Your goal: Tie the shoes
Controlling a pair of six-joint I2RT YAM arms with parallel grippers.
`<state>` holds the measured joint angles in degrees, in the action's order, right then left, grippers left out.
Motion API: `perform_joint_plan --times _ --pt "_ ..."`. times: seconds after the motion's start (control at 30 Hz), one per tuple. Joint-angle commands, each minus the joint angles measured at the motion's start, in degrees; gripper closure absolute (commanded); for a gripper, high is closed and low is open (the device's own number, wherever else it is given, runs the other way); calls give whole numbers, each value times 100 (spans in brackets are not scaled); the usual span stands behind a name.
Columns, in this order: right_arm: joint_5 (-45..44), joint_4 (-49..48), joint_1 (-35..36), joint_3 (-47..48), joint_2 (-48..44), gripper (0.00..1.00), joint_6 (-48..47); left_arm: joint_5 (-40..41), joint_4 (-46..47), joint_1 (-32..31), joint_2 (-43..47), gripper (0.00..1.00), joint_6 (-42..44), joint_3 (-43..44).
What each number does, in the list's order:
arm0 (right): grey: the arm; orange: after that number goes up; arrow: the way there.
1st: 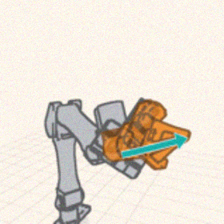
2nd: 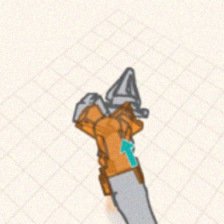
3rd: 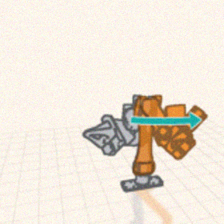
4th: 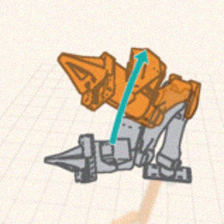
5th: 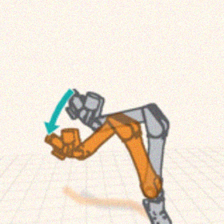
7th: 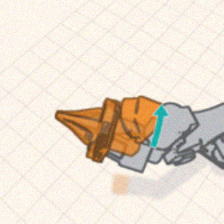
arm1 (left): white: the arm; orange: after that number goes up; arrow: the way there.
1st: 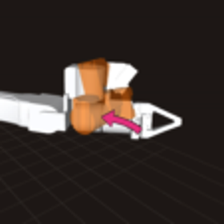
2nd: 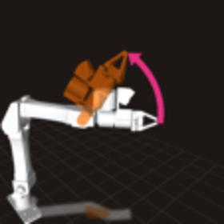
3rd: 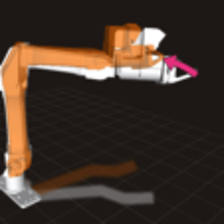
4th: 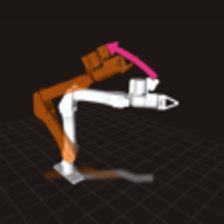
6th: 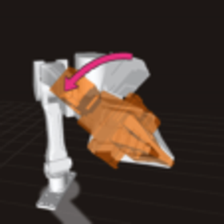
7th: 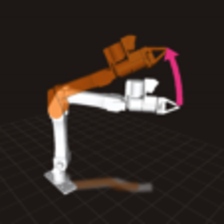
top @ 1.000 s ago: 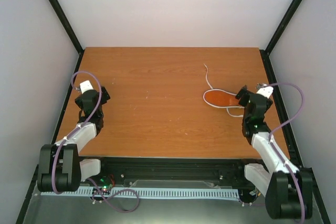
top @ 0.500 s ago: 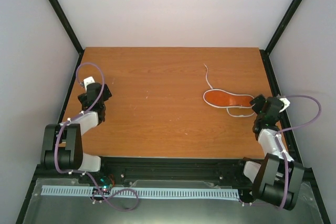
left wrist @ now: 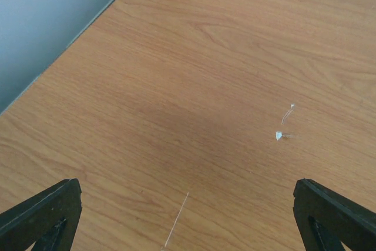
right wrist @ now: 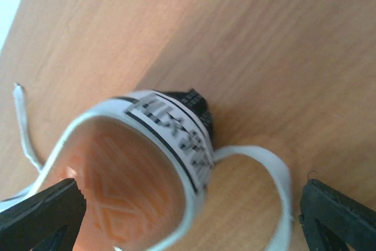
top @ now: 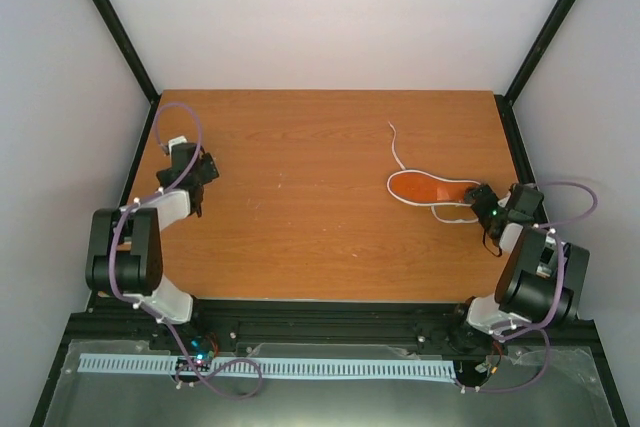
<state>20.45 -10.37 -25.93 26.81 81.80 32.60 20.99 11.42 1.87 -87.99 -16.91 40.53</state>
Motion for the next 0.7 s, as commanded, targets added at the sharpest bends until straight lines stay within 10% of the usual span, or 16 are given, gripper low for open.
perform_joint_plan --times 0.0,0.3,0.67 --pt "715 -349 -61 333 407 0 12 -109 -789 15 -572 0 24 727" --pt "1417 -821 -61 538 1136 3 -92 -196 -1079 19 -944 0 30 1056" --pt "2149 -1565 -61 417 1290 65 -6 -207 -1232 16 -1079 0 34 1206"
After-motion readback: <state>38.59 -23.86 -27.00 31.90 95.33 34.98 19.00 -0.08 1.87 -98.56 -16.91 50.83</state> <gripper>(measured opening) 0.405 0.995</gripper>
